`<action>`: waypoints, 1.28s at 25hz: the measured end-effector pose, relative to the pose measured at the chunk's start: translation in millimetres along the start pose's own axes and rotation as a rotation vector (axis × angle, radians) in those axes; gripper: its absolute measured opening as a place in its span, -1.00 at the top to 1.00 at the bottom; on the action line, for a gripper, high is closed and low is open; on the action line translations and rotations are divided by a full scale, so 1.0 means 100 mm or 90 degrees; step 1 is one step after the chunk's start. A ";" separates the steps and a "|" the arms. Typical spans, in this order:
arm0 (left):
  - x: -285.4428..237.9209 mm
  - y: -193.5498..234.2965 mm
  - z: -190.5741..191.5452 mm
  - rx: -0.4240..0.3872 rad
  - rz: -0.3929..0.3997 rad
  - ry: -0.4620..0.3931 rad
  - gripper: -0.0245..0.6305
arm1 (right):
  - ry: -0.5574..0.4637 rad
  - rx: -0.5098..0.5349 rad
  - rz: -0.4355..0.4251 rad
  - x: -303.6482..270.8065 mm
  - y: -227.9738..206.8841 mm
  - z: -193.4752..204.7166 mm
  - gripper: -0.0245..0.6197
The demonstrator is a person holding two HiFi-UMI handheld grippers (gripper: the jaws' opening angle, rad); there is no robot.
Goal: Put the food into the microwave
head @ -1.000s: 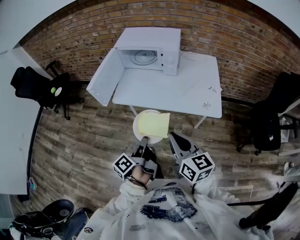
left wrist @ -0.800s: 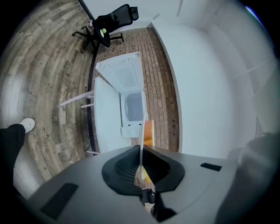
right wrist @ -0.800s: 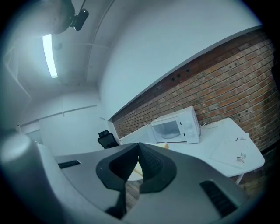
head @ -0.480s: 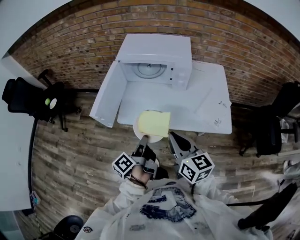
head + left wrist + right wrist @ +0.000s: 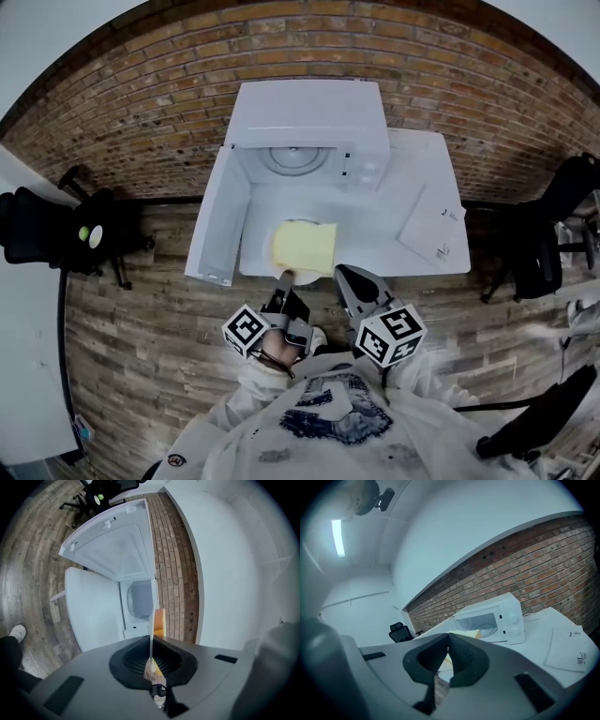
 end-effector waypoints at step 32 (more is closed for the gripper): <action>-1.64 0.30 -0.48 0.011 -0.064 -0.003 0.87 | 0.036 -0.021 -0.020 -1.41 -0.93 -0.91 0.88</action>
Point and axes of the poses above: the fingertips, and each gripper's own axes: x backward along the fingers, y to its left, z out of its underside, the point moved 3 cm from there along x, backward along the fingers, and after that the axes turned 15 degrees about -x, right-handed, at the moved point
